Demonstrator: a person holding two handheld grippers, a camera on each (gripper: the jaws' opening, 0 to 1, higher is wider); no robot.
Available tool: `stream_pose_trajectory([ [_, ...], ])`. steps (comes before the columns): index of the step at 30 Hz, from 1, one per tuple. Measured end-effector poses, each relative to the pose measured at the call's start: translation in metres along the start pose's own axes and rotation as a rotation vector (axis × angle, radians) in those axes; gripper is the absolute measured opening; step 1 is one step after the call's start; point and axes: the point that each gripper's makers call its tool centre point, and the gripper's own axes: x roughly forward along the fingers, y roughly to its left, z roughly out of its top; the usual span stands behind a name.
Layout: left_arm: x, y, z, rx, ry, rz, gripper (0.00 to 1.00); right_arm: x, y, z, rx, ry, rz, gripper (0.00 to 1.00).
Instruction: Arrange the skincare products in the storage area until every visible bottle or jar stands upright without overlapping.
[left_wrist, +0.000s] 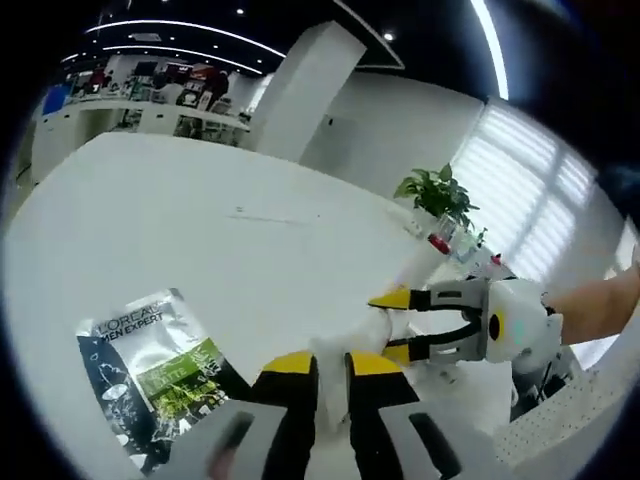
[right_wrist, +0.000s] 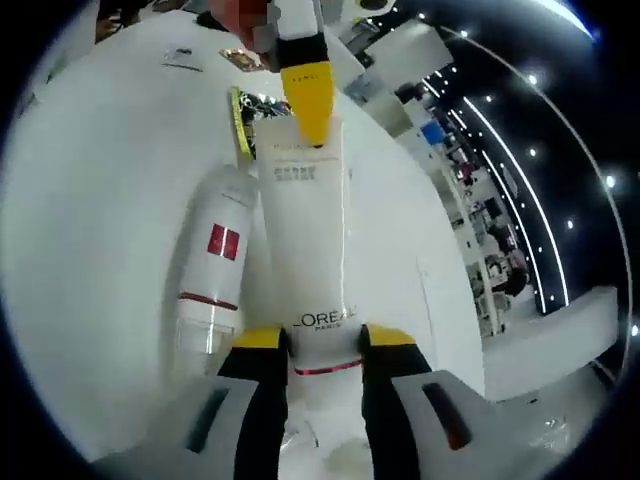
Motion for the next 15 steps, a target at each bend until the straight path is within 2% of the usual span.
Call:
stream_pose_trajectory([
  [4,0.002,-0.016,0.018,0.086,-0.018,0.0,0.08,-0.004,-0.006,-0.003,0.117,-0.008,-0.036,0.26],
  [5,0.003,-0.02,0.023,0.13,-0.021,0.005,0.08,-0.007,-0.008,-0.005,0.171,-0.009,-0.053,0.26],
  [6,0.004,-0.024,0.027,0.155,-0.022,0.007,0.08,-0.007,-0.009,-0.005,0.184,-0.007,-0.057,0.26],
  [8,0.008,-0.037,0.035,0.213,-0.022,0.006,0.07,-0.011,-0.012,-0.009,0.275,-0.006,-0.079,0.26],
  [15,0.024,-0.067,0.051,0.385,-0.007,-0.006,0.06,-0.021,-0.019,-0.019,0.483,-0.013,-0.122,0.26],
])
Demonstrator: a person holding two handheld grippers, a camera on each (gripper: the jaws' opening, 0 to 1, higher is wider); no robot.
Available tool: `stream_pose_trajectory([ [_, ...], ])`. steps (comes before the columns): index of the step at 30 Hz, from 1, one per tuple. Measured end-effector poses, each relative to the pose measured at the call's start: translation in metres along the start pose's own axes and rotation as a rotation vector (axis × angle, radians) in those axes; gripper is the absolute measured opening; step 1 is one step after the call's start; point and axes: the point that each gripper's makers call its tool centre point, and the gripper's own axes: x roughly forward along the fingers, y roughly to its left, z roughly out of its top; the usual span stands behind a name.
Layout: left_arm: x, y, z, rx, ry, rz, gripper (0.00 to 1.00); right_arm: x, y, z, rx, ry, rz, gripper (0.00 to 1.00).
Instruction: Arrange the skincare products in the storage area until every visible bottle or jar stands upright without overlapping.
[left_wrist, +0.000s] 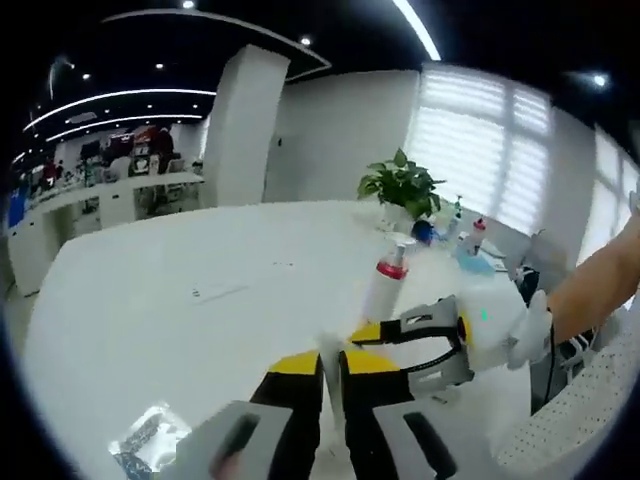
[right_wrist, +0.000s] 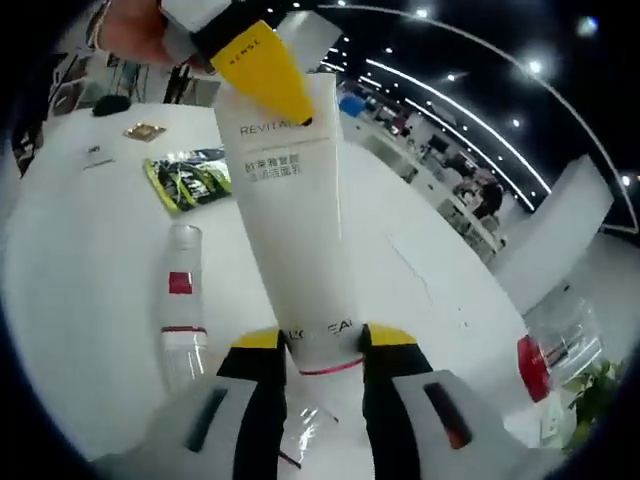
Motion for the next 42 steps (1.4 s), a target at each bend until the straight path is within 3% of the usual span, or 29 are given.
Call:
stream_pose_trajectory([
  [3,0.008,-0.012,0.011,0.037,0.004,-0.018,0.06,-0.003,-0.004,-0.002,0.091,-0.007,-0.012,0.27],
  [8,0.021,-0.02,0.024,0.166,0.074,-0.012,0.06,-0.005,-0.009,-0.005,0.191,-0.011,-0.029,0.27],
  [11,0.035,-0.028,0.035,0.182,0.091,-0.029,0.06,-0.005,-0.01,-0.006,0.335,-0.027,-0.032,0.27],
  [15,0.05,-0.037,0.04,0.322,0.161,-0.021,0.06,-0.004,-0.012,-0.01,0.487,-0.037,-0.046,0.27],
  [18,0.055,-0.048,0.039,0.333,0.176,-0.036,0.06,-0.002,-0.008,-0.011,0.552,-0.045,-0.038,0.27],
  [19,0.058,-0.047,0.04,0.415,0.179,-0.013,0.07,-0.001,-0.006,-0.011,0.607,-0.052,-0.031,0.27],
  [20,0.061,-0.047,0.039,0.425,0.182,-0.004,0.07,-0.001,-0.008,-0.012,0.629,-0.057,-0.04,0.27],
  [26,0.059,-0.038,0.035,0.361,0.189,0.014,0.09,0.001,-0.006,-0.009,0.576,-0.042,-0.025,0.27],
  [33,0.059,-0.03,0.005,0.365,0.24,0.072,0.17,0.003,-0.004,-0.008,0.581,-0.043,-0.019,0.27],
  [37,0.05,-0.03,0.003,0.242,0.171,0.096,0.17,0.003,-0.004,-0.007,0.578,-0.042,-0.019,0.27],
  [42,0.047,-0.023,-0.011,0.157,0.185,0.097,0.17,0.007,-0.003,-0.004,0.526,-0.043,0.016,0.29],
])
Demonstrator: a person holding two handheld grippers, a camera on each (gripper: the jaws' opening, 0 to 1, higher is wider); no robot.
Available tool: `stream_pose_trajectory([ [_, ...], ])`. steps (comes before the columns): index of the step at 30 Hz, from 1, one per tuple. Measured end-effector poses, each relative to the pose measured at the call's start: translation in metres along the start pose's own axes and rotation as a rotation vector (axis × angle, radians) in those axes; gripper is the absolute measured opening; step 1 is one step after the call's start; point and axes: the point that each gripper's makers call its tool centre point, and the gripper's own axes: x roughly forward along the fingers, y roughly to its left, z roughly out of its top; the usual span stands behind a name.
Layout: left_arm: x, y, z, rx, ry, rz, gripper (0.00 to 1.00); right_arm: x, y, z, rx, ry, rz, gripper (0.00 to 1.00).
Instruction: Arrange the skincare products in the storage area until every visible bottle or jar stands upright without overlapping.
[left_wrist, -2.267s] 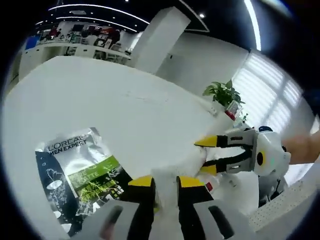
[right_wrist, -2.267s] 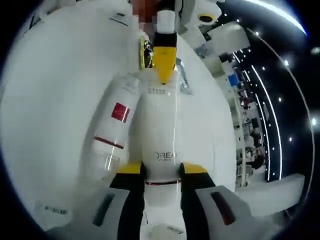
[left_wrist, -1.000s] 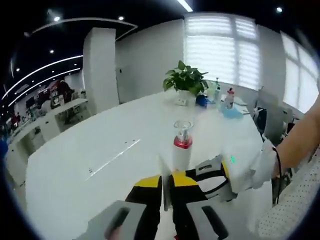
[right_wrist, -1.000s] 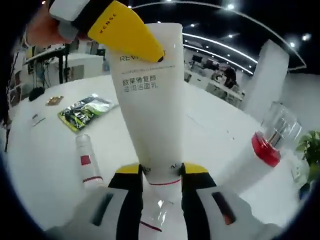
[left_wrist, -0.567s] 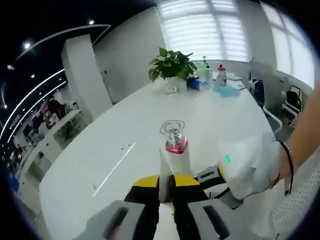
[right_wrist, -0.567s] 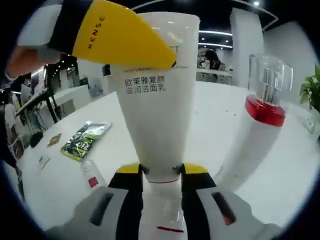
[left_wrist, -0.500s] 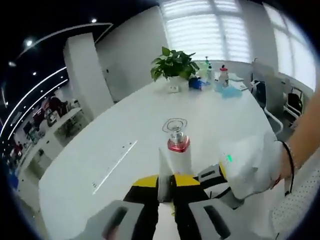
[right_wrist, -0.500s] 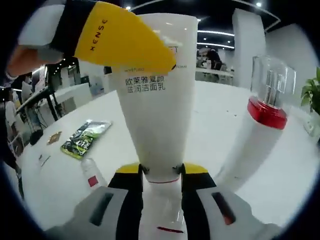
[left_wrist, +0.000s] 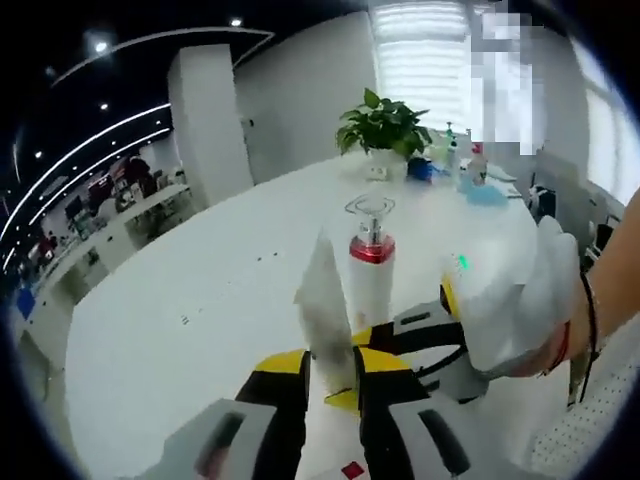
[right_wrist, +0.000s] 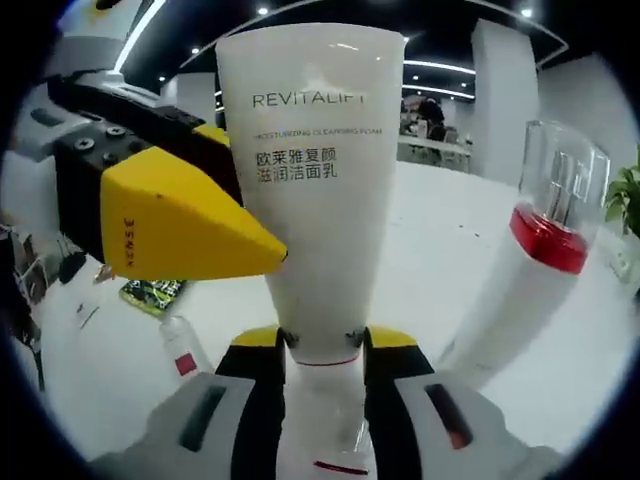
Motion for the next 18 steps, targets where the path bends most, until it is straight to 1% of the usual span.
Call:
stream_pose_trajectory([
  [3,-0.002,0.002,0.0,-0.022,-0.009,-0.014,0.17,0.001,0.0,0.0,-0.067,0.003,0.026,0.3],
  [4,-0.002,0.006,0.001,-0.036,-0.012,-0.007,0.17,0.001,0.001,0.0,-0.095,-0.011,0.057,0.31],
  [5,-0.002,0.006,0.001,-0.039,-0.012,-0.009,0.17,0.0,0.002,0.003,-0.079,-0.026,0.067,0.32],
  [6,-0.003,0.007,0.002,-0.043,-0.015,-0.013,0.17,0.0,0.001,0.009,-0.064,-0.06,0.079,0.34],
  [8,-0.003,0.006,0.002,-0.047,-0.02,-0.022,0.17,0.0,-0.001,0.014,-0.074,-0.073,0.082,0.37],
  [10,-0.002,0.005,0.002,-0.038,-0.021,-0.031,0.17,0.003,0.003,0.019,-0.085,-0.094,0.118,0.37],
  [12,-0.001,0.004,0.001,-0.031,-0.02,-0.036,0.16,0.006,0.008,0.02,-0.115,-0.086,0.158,0.4],
  [13,0.0,0.003,0.001,-0.027,-0.019,-0.04,0.15,0.006,0.008,0.021,-0.121,-0.088,0.156,0.41],
  [15,0.003,0.001,-0.002,-0.027,-0.011,-0.045,0.14,0.008,0.006,0.022,-0.117,-0.091,0.161,0.39],
  [16,0.004,0.002,-0.004,-0.02,-0.008,-0.042,0.14,0.009,0.005,0.022,-0.104,-0.098,0.157,0.35],
  [17,0.005,0.002,-0.005,-0.019,-0.006,-0.041,0.14,0.009,0.003,0.022,-0.107,-0.096,0.149,0.34],
  [18,0.006,0.002,-0.007,-0.02,-0.001,-0.042,0.14,0.009,0.004,0.022,-0.102,-0.101,0.161,0.34],
])
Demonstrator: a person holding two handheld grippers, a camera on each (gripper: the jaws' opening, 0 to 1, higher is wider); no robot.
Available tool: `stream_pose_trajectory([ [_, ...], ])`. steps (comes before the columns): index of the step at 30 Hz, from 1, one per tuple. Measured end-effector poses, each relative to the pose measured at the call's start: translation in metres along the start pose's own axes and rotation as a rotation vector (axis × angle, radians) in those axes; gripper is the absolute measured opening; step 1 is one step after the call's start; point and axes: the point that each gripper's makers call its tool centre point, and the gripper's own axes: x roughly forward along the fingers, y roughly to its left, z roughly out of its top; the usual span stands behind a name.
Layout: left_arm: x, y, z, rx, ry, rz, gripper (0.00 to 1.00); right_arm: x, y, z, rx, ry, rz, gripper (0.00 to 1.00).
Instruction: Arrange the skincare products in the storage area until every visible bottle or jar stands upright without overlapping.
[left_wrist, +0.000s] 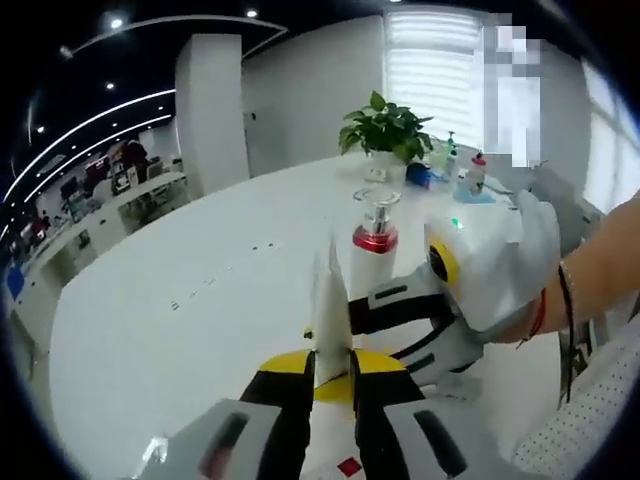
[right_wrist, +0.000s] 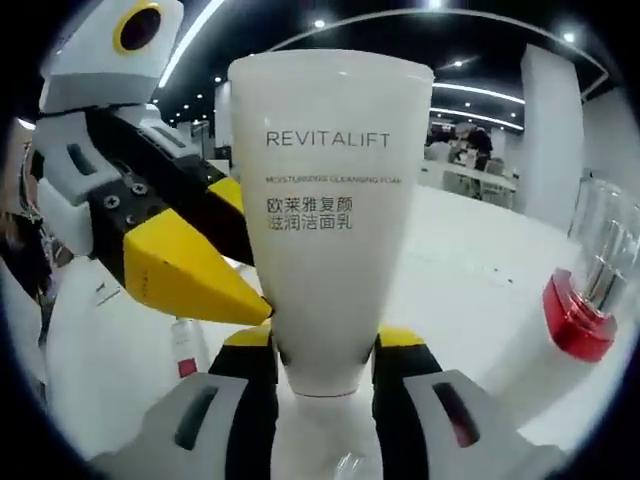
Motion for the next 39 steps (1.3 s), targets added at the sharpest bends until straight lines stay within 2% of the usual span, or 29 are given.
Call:
stream_pose_trajectory([
  [4,0.002,0.001,-0.003,-0.005,0.009,-0.003,0.14,-0.001,0.0,0.0,0.025,0.004,-0.018,0.33],
  [10,0.003,0.0,-0.003,0.024,0.005,-0.055,0.14,-0.004,-0.003,-0.002,0.062,-0.002,-0.118,0.33],
  [14,0.004,-0.001,-0.003,0.074,0.001,-0.122,0.14,-0.008,-0.008,-0.004,0.081,-0.008,-0.23,0.33],
  [18,0.006,0.0,-0.005,0.124,0.009,-0.203,0.13,-0.012,-0.012,-0.009,0.032,0.024,-0.343,0.33],
  [19,0.006,-0.001,-0.005,0.129,0.011,-0.216,0.12,-0.013,-0.012,-0.01,0.032,0.027,-0.353,0.33],
  [20,0.007,0.0,-0.009,0.152,0.031,-0.251,0.1,-0.014,-0.012,-0.01,0.068,0.024,-0.373,0.33],
  [21,0.008,0.001,-0.013,0.176,0.055,-0.261,0.02,-0.015,-0.013,-0.011,0.088,0.023,-0.388,0.33],
  [22,0.008,0.002,-0.015,0.187,0.065,-0.26,0.01,-0.015,-0.012,-0.011,0.093,0.023,-0.389,0.33],
  [23,0.012,0.009,-0.021,0.258,0.087,-0.251,0.0,-0.015,-0.01,-0.01,0.076,0.028,-0.395,0.33],
  [26,0.012,-0.001,-0.018,0.195,0.079,-0.303,0.03,-0.014,-0.008,-0.01,0.051,0.032,-0.397,0.34],
  [29,0.012,0.002,-0.017,0.205,0.078,-0.289,0.07,-0.015,-0.012,-0.012,0.042,0.045,-0.399,0.34],
  [31,0.011,-0.003,-0.015,0.13,0.062,-0.31,0.17,-0.014,-0.011,-0.016,0.022,0.06,-0.378,0.34],
  [32,0.009,-0.008,-0.015,0.086,0.058,-0.332,0.22,-0.014,-0.009,-0.021,-0.002,0.093,-0.355,0.35],
  [33,0.006,-0.015,-0.014,0.022,0.04,-0.363,0.24,-0.015,-0.005,-0.027,-0.013,0.121,-0.327,0.35],
  [34,0.005,-0.016,-0.015,0.005,0.037,-0.369,0.26,-0.015,-0.004,-0.028,-0.016,0.127,-0.318,0.36],
  [35,0.005,-0.018,-0.018,-0.038,0.027,-0.366,0.27,-0.017,0.0,-0.031,-0.014,0.13,-0.286,0.37],
  [36,0.006,-0.015,-0.023,-0.043,-0.001,-0.326,0.27,-0.021,0.001,-0.031,0.001,0.123,-0.273,0.39],
  [39,0.01,-0.009,-0.028,-0.043,-0.025,-0.25,0.24,-0.034,0.005,-0.026,0.031,0.095,-0.242,0.43],
])
